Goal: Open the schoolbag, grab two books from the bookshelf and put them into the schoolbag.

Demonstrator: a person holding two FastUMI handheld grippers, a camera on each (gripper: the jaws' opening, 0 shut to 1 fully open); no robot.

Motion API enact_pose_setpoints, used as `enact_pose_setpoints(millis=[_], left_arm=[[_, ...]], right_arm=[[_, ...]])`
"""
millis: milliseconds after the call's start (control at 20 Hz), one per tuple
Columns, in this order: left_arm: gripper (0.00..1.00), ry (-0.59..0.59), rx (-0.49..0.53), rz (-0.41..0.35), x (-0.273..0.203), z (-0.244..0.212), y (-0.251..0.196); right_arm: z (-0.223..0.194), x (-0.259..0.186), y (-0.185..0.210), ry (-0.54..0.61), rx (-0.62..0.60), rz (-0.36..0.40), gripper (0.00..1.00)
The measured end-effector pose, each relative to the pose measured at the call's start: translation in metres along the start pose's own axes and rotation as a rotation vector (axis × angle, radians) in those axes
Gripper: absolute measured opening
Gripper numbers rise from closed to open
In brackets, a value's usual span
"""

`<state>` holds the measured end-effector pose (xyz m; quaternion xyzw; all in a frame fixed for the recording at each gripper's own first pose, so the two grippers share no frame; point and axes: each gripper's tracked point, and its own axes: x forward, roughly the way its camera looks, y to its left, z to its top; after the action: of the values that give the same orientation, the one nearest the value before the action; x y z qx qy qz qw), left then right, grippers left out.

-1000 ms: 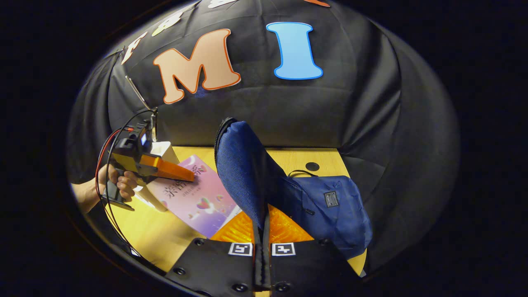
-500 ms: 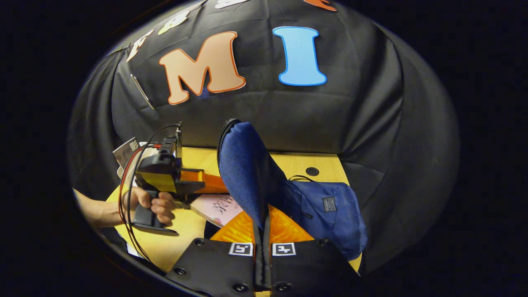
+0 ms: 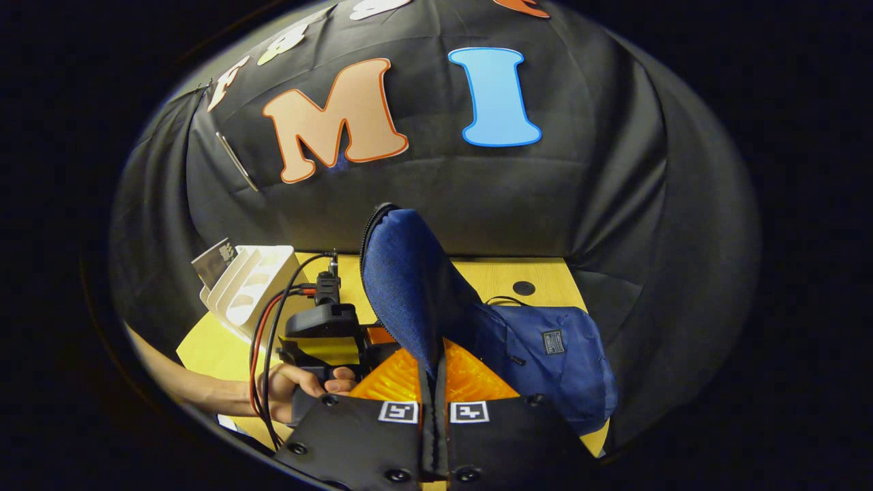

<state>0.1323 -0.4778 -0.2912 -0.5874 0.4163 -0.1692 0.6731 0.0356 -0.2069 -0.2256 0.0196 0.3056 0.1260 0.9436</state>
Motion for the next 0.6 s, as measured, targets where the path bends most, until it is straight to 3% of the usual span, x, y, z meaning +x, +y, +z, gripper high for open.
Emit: enact_pose_setpoints(millis=[50, 150, 200, 250, 350, 450, 500, 600], left_arm=[[0.36, 0.0, -0.005, 0.006, 0.003, 0.002, 0.002], [0.31, -0.005, -0.02, 0.014, 0.002, 0.005, 0.006], [0.36, -0.006, -0.023, 0.02, 0.002, 0.005, 0.009], [0.34, -0.011, 0.006, 0.065, 0.0, 0.006, 0.017], [0.41, 0.001, 0.142, 0.209, -0.005, 0.008, 0.047], [0.64, 0.085, 0.252, 0.287, -0.02, 0.0, 0.062], [0.7, 0.12, 0.316, 0.318, -0.028, -0.004, 0.065], [0.71, 0.145, 0.505, 0.379, -0.04, 0.002, 0.07]], right_arm=[[0.0, 0.0, 0.0, 0.0, 0.004, 0.003, 0.04], [0.001, 0.0, 0.001, -0.002, 0.007, 0.006, 0.01], [0.001, 0.0, 0.001, -0.001, 0.007, 0.008, 0.01], [0.001, 0.0, 0.001, 0.0, 0.009, 0.006, 0.04], [-0.001, -0.001, 0.0, 0.003, 0.017, 0.005, 0.01], [-0.003, 0.003, 0.0, 0.003, 0.029, 0.007, 0.01], [-0.006, 0.005, 0.0, 0.005, 0.032, 0.008, 0.01], [-0.009, 0.006, 0.001, 0.007, 0.04, 0.012, 0.01]])
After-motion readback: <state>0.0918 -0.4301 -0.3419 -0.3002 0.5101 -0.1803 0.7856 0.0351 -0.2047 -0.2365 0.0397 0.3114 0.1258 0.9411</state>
